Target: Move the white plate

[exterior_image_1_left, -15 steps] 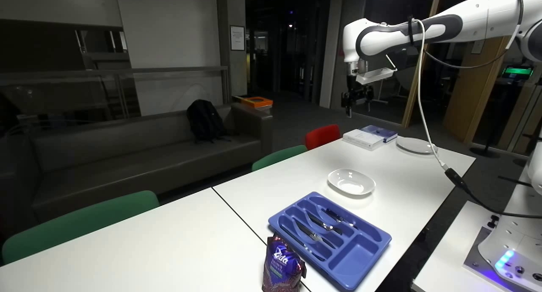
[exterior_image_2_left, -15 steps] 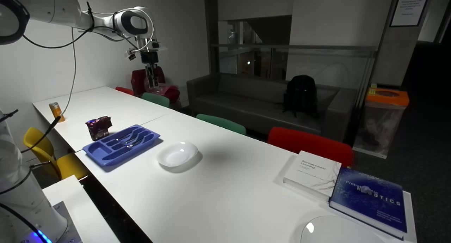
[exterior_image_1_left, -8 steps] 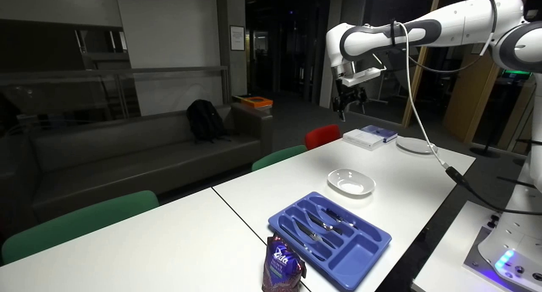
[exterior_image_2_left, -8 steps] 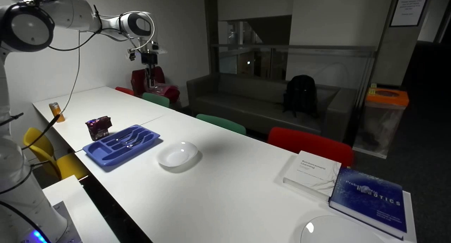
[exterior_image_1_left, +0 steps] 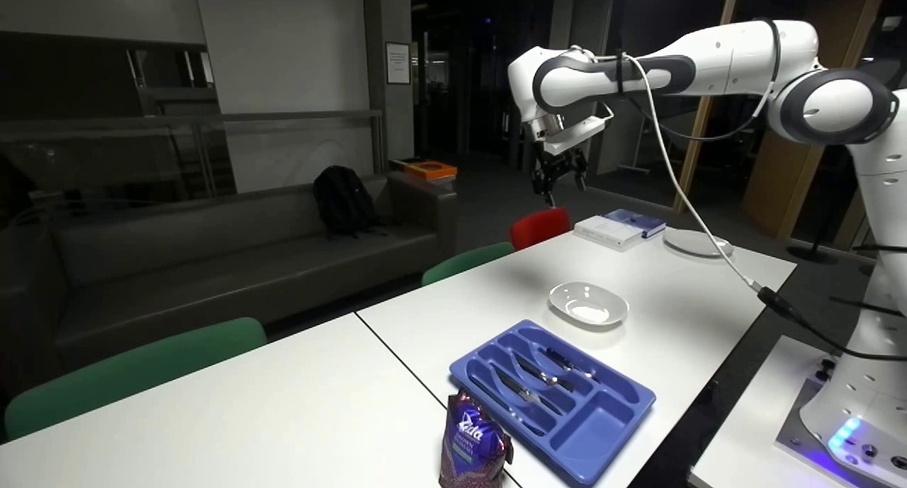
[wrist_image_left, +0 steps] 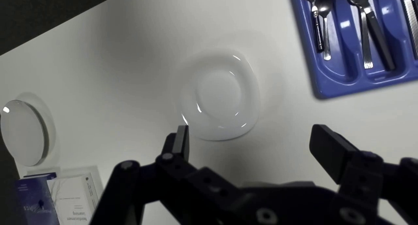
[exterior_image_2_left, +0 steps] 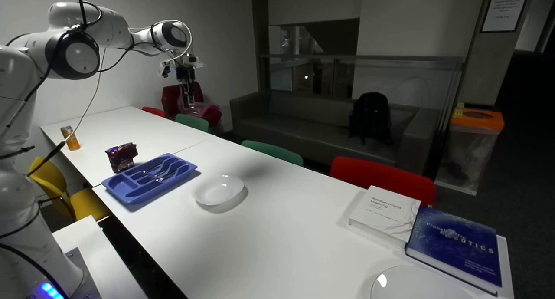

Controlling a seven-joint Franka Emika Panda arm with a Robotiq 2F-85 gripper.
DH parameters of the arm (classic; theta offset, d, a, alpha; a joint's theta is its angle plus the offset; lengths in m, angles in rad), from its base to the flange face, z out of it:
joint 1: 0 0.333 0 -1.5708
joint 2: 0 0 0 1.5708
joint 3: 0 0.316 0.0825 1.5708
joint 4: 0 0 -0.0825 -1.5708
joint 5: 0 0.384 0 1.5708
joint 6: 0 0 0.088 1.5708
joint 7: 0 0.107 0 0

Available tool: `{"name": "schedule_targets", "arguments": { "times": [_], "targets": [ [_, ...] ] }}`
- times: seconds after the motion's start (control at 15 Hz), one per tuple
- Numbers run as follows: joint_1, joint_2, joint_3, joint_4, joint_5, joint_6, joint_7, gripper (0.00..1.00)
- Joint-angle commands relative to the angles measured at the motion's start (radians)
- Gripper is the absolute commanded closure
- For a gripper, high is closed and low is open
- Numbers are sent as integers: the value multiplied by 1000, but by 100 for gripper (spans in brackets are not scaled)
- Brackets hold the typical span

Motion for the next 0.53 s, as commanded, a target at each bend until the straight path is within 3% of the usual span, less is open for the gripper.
{"name": "schedule_targets", "arguments": {
  "times": [0.0,0.47],
  "targets": [
    [0,1,-1,3,0,-1,0,0],
    [0,1,-7,12,0,-5,-1,0]
  ]
}}
